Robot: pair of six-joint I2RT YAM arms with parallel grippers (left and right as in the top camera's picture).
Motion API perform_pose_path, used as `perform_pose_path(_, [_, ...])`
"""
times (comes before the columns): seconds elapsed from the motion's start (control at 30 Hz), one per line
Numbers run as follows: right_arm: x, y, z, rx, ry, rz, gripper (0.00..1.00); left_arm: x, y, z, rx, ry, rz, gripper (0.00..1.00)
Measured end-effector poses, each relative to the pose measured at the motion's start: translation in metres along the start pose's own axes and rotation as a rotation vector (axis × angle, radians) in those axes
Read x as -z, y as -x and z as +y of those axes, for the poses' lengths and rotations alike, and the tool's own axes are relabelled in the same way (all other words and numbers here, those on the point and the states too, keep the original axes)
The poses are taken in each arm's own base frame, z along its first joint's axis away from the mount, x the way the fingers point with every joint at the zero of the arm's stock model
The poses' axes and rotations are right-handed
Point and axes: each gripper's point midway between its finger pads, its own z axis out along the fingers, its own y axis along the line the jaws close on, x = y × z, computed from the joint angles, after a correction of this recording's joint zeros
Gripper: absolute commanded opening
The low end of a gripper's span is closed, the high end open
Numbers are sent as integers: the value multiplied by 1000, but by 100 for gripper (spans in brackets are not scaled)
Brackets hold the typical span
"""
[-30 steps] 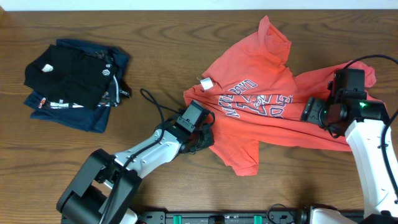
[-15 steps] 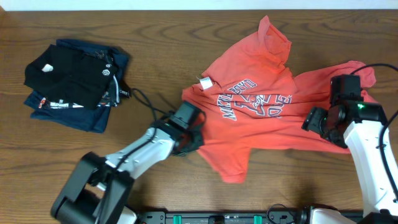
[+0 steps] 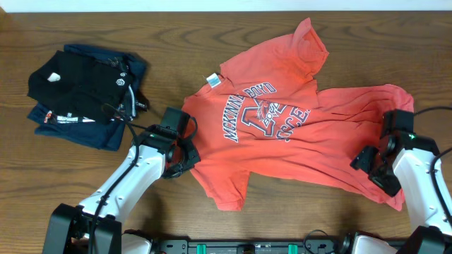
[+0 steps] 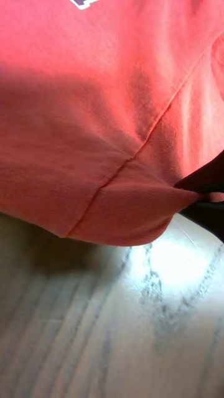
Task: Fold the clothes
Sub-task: 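Grasp the shirt's right hem corner with the right gripper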
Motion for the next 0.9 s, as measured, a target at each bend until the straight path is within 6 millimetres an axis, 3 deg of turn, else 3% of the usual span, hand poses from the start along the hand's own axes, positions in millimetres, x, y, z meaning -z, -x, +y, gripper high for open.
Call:
perform_pose_path(0.07, [-5,0,-8,-33,-28,-5,79,0,0,0,-8,2,0,6])
perform_pose_path(0.1, [-7,2,-11,-52,-35,-13,73,0,0,0,-11,2,0,6])
perform_pose_path(0.2, [-10,31,1,-85,50,-111,45,0,0,1,-12,4,1,6])
perform_pose_path(0.23, [-9,40,9,-73,94,-140,40,0,-1,2,-13,7,5,6])
perform_pose_path(0.3, [-4,55,25,-38,183,-188,17,0,-6,6,-10,25,24,6])
perform_pose_path(0.33, [-3,57,29,-21,205,-193,14,0,-10,9,-8,39,39,6])
perform_pose_path(0.5, [-17,54,43,61,233,-127,13,4,-31,35,8,149,121,6])
perform_pose_path(0.67, [-51,47,51,109,209,-35,13,5,-31,40,7,176,115,6])
perform_pose_path(0.9, [-50,121,91,93,329,-301,20,2,-15,28,-2,124,49,6])
